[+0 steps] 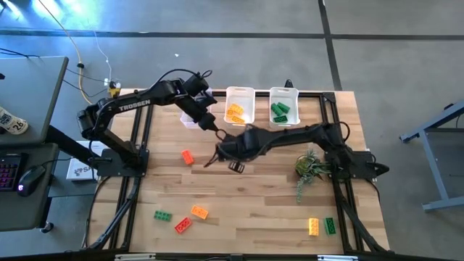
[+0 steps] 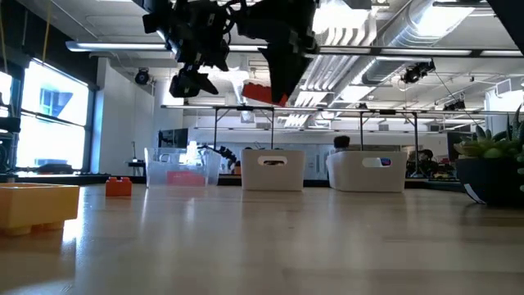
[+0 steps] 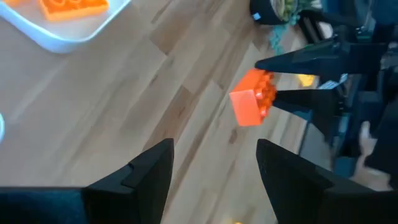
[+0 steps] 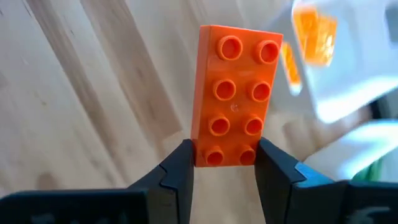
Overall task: Sort & place blocks by color
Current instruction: Put the orange game piece into the transparent bin
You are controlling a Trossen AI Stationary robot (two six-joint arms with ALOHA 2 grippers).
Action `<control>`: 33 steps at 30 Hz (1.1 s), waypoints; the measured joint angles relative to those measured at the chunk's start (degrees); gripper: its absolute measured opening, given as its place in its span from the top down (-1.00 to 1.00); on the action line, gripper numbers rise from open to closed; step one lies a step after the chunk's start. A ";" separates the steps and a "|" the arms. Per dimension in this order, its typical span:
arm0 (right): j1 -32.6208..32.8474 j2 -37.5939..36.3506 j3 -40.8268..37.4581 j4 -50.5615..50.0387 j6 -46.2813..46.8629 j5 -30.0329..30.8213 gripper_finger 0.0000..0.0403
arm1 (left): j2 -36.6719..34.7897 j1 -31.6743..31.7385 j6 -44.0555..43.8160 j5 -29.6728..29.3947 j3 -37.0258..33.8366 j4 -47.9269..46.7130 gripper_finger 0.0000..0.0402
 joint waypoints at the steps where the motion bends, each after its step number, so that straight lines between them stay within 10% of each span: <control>1: -0.59 0.00 0.30 0.53 -3.11 0.01 0.46 | 0.00 0.30 -0.85 0.78 0.00 0.01 -0.08; 18: -7.86 0.00 1.20 12.79 -33.38 0.81 0.46 | 0.00 0.58 -7.09 1.33 0.00 1.03 -0.07; 33: -9.99 -0.02 1.20 13.11 -41.23 -0.08 0.46 | 0.00 0.75 -12.04 -2.28 0.00 0.87 -0.07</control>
